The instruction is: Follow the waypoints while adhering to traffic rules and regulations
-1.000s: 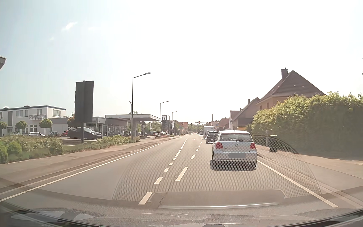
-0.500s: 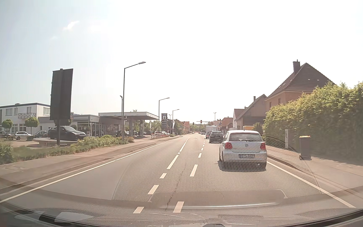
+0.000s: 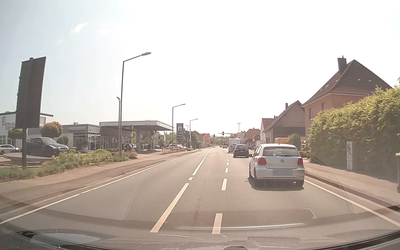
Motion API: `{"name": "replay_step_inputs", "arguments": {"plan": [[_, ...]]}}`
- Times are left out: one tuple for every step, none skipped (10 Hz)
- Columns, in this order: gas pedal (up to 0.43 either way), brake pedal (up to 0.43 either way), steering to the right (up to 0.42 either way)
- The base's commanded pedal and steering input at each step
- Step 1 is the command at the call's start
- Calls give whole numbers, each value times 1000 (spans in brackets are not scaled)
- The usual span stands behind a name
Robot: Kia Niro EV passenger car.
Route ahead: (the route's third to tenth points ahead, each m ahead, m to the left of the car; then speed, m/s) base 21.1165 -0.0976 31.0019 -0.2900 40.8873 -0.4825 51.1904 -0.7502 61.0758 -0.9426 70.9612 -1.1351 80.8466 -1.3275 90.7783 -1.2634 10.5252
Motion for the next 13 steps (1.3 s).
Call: {"name": "replay_step_inputs", "arguments": {"plan": [[169,0,-1],[177,0,-1],[177,0,0],[177,0,0],[177,0,0],[189,0,0],[189,0,0],[189,0,0],[189,0,0],[189,0,1],[189,0,2],[177,0,3],[177,0,4]]}}
